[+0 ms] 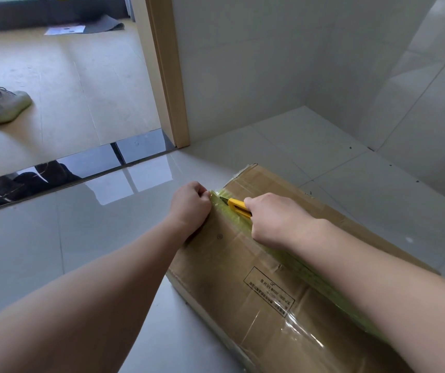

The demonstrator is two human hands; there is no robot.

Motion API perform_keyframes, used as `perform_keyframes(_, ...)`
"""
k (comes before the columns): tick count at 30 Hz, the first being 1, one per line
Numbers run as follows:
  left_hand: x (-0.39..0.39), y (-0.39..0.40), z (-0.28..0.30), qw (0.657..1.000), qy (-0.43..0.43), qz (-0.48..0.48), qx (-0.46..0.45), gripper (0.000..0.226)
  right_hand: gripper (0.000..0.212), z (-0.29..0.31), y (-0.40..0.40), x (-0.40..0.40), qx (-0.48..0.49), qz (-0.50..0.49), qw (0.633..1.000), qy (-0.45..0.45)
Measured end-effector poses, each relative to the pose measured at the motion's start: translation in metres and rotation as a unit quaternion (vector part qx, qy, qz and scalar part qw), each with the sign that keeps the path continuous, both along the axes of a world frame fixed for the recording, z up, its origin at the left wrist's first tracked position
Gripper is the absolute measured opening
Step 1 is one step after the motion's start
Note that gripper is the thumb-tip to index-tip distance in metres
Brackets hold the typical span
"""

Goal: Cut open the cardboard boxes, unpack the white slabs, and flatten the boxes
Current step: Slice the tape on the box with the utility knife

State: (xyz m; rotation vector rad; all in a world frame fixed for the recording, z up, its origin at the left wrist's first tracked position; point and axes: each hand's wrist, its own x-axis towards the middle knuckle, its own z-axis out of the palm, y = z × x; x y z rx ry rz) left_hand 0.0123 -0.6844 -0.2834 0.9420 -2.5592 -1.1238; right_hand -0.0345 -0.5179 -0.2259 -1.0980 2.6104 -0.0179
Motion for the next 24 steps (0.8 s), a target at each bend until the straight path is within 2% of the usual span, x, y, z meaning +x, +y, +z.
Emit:
perform_keyframes(5, 0.001, 0.0, -0.001, 1.0, -0.003, -0.001, 0.001, 0.018, 0.01, 0.0, 0.0, -0.004, -0.018, -0.018, 0.999, -0.034)
perform_keyframes(12, 0.0, -0.002, -0.003, 1.0, 0.0, -0.004, 0.009, 0.016, 0.009, -0.001, 0.023, 0.006, 0.013, 0.017, 1.0, 0.015)
perform_keyframes(24, -0.002, -0.002, -0.003, 0.999, -0.02, -0.027, -0.016, 0.013, 0.014, -0.005, 0.038, 0.012, 0.03, 0.012, 0.999, 0.012)
